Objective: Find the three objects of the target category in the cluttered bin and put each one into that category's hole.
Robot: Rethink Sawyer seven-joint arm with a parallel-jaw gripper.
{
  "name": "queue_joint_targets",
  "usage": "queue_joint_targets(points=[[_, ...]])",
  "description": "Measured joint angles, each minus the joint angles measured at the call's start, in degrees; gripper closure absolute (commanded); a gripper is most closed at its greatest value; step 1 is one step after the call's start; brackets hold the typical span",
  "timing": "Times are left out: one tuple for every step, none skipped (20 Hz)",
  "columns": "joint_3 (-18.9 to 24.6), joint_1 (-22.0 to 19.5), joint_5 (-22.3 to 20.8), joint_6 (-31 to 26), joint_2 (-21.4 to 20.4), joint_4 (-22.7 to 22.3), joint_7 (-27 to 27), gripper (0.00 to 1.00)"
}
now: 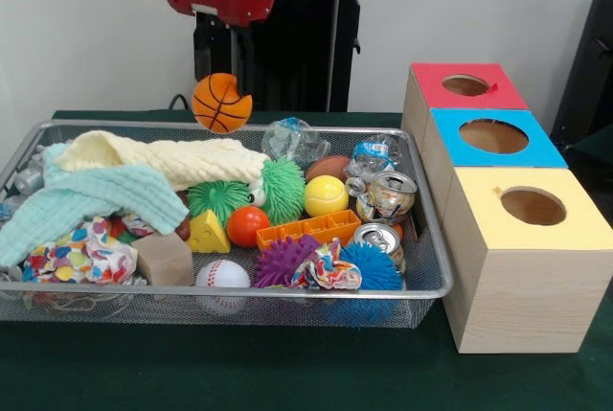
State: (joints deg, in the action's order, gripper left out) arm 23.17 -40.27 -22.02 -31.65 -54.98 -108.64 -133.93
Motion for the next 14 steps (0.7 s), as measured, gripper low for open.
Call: queue_joint_targets(points=[[-0.01,0.18,-0.13,0.01,0.12,0.02,0.0,0.0],[-0.03,0.52,-0.38,0.07,0.39,0.01,0.0,0.0],[-0.06,0.72,-0.52,0.11,0.53,0.01,0.0,0.0],[-0.08,0.92,-0.67,0.11,0.67,0.01,0.0,0.0],[-0.08,1.48,-1.13,0.11,1.12,0.01,0.0,0.0],[-0.07,1.74,-1.29,0.12,1.34,0.0,0.0,0.0],[-0.08,2.3,-1.68,0.17,1.91,0.01,0.0,1.0],[-0.07,2.32,-1.68,0.16,1.95,0.0,0.0,1.0],[-0.06,2.34,-1.68,0.15,1.99,-0.01,0.0,1.0],[-0.05,2.39,-1.68,0.17,2.15,0.01,0.0,1.0],[-0.03,2.36,-1.69,0.17,2.38,0.01,0.0,1.0],[-0.04,2.32,-1.72,0.17,2.49,0.01,0.0,1.0],[-0.03,2.29,-1.72,0.17,2.59,0.01,0.0,1.0],[-0.03,2.13,-1.74,0.17,2.84,0.01,0.0,1.0]])
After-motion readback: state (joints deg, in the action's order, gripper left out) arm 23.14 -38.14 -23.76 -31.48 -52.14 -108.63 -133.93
